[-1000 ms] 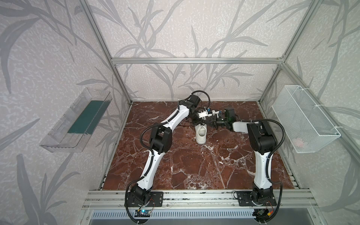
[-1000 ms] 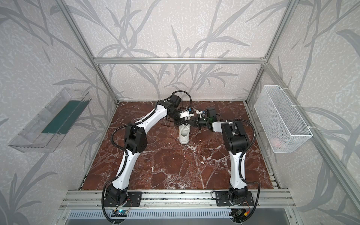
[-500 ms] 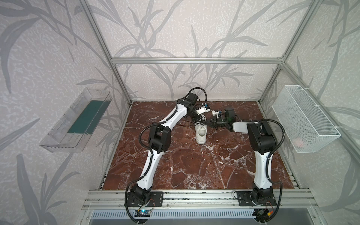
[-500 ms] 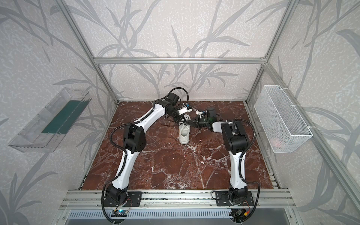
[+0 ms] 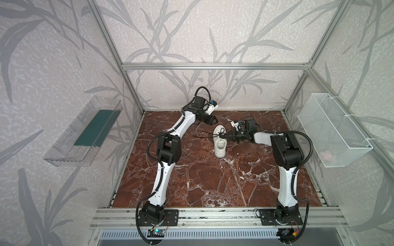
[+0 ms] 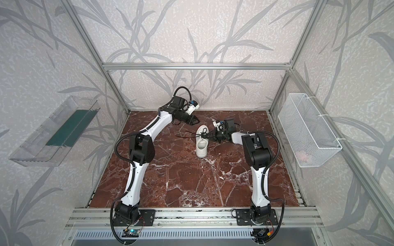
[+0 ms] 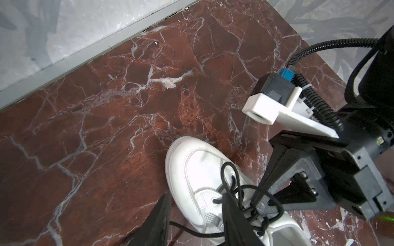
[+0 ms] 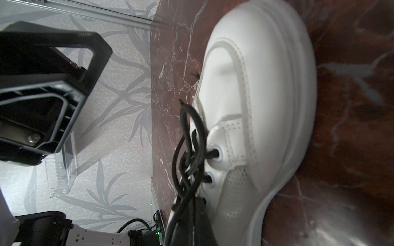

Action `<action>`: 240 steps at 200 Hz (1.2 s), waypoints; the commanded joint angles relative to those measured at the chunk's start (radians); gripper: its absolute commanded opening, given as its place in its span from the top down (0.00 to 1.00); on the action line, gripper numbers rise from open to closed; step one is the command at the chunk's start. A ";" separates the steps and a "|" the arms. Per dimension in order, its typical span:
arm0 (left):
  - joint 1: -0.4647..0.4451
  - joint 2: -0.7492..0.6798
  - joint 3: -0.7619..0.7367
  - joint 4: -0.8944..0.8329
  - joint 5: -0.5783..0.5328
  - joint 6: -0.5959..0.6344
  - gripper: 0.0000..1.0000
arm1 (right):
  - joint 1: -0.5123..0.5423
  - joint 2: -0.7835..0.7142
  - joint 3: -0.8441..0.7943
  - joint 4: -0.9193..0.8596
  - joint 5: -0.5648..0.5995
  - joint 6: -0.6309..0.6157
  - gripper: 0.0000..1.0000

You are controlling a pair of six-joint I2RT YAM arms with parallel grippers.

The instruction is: Tie the shoes

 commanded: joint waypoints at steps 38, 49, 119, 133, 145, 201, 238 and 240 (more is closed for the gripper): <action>-0.062 -0.008 -0.030 0.014 -0.048 -0.013 0.48 | 0.020 -0.036 0.026 -0.111 0.028 -0.094 1.00; -0.069 -0.004 -0.027 0.010 -0.075 -0.010 0.46 | 0.020 -0.036 0.029 -0.113 0.028 -0.093 1.00; -0.109 0.032 -0.025 0.040 -0.213 -0.056 0.41 | 0.021 -0.030 0.041 -0.127 0.023 -0.092 1.00; -0.115 0.034 -0.024 0.050 -0.243 -0.065 0.41 | 0.021 -0.029 0.040 -0.127 0.022 -0.092 1.00; -0.118 0.039 -0.025 0.059 -0.231 -0.075 0.41 | 0.021 -0.030 0.042 -0.127 0.021 -0.090 1.00; -0.141 0.079 0.020 0.035 -0.233 -0.093 0.42 | 0.023 -0.030 0.043 -0.127 0.017 -0.086 1.00; -0.153 0.094 0.033 0.023 -0.258 -0.090 0.42 | 0.022 -0.030 0.043 -0.130 0.015 -0.087 1.00; -0.153 0.096 0.033 0.024 -0.258 -0.091 0.42 | 0.023 -0.030 0.043 -0.130 0.014 -0.087 1.00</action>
